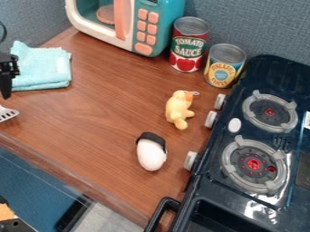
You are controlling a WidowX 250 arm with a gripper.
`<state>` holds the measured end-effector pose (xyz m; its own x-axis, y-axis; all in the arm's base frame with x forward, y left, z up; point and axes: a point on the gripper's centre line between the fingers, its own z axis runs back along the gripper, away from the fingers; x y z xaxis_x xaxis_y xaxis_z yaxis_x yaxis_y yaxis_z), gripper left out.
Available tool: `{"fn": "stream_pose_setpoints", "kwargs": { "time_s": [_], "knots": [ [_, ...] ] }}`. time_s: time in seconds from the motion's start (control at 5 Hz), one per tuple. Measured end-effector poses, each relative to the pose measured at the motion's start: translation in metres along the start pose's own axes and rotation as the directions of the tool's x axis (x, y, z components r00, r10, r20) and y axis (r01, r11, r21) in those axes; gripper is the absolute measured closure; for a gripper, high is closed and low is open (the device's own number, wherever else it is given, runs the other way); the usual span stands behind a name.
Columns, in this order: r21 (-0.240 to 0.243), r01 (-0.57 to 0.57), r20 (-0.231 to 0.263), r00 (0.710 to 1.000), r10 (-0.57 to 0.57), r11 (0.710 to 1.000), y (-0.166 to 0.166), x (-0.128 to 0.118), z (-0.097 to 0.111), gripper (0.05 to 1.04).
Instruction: Take the blue spatula in the middle of the table
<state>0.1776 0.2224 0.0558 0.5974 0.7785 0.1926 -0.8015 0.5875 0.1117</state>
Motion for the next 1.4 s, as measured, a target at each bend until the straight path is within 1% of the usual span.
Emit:
{"fn": "stream_pose_setpoints", "kwargs": {
  "time_s": [0.2, 0.4, 0.6, 0.8, 1.0, 1.2, 1.4],
  "knots": [
    [0.010, -0.082, 0.004, 0.997, 0.082, 0.997, 0.016, 0.019, -0.007, 0.083],
    [-0.039, -0.113, -0.009, 0.994, 0.112, 0.993, 0.018, 0.028, -0.019, 0.083],
    [-0.043, -0.116, -0.029, 0.993, 0.115, 0.992, 0.016, 0.029, -0.038, 0.083],
    [-0.070, -0.111, -0.059, 0.993, 0.107, 0.991, 0.011, 0.029, -0.053, 0.083],
    [-0.074, -0.102, -0.053, 0.994, 0.098, 0.992, 0.010, 0.031, -0.059, 0.121],
    [-0.120, -0.064, -0.025, 0.998, 0.062, 0.991, 0.006, 0.037, -0.062, 0.387],
    [-0.117, -0.068, -0.013, 0.998, 0.067, 0.991, 0.007, 0.037, -0.062, 0.680]
  ]
}}
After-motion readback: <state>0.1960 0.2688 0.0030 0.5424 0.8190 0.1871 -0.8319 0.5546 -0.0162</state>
